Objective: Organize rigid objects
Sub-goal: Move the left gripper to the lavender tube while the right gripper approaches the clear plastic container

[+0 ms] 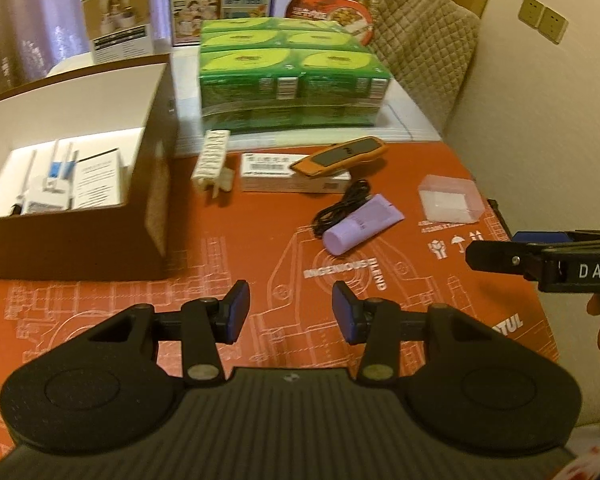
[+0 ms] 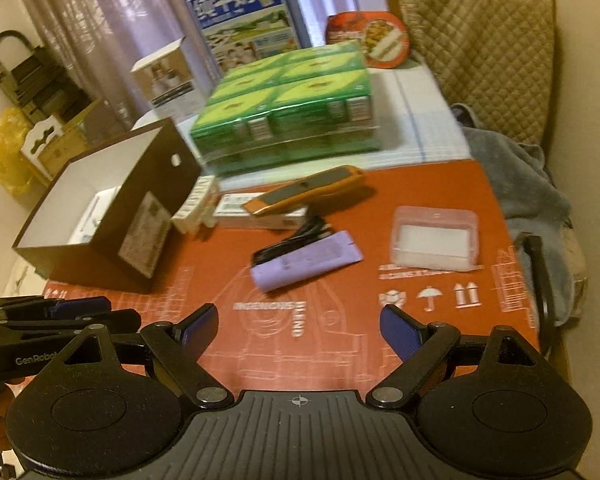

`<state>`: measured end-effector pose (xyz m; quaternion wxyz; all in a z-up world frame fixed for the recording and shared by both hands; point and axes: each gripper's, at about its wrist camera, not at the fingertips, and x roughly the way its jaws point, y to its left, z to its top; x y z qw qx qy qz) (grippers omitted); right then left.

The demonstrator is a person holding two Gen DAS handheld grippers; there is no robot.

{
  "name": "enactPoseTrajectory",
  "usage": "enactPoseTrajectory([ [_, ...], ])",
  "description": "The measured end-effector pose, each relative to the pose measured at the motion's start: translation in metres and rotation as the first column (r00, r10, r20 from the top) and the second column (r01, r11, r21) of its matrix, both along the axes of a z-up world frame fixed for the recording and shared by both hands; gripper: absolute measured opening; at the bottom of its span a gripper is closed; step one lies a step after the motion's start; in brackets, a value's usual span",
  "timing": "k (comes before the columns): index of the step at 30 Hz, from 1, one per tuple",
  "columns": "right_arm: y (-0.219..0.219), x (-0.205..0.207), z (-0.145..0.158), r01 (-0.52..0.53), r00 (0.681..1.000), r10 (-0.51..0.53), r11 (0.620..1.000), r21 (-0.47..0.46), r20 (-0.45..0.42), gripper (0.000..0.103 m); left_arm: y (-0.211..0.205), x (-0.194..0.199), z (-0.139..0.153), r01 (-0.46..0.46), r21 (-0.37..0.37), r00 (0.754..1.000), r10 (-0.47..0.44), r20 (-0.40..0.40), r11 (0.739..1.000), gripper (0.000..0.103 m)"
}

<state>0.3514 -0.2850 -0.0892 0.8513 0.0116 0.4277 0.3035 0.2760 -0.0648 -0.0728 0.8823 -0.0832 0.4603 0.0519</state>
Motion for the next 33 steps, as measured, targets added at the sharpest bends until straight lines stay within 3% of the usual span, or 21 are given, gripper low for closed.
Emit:
enactPoseTrajectory([
  [19, -0.043, 0.056, -0.031, 0.022, 0.997, -0.017, 0.998, -0.065, 0.070, 0.085, -0.035, 0.077, -0.055, 0.172, 0.027, 0.985, -0.172, -0.004, 0.985, 0.041],
  [28, -0.059, 0.092, -0.041, 0.041, 0.998, -0.038, 0.997, -0.064, 0.042, 0.069, -0.054, 0.114, -0.077, 0.302, 0.097, 0.953, -0.301, -0.023, 0.948, 0.040],
  [33, -0.065, 0.115, -0.042, 0.058, 0.997, -0.056, 0.997, -0.040, 0.046, 0.059, -0.061, 0.127, -0.088, 0.331, 0.114, 0.943, -0.327, -0.053, 0.937, 0.040],
])
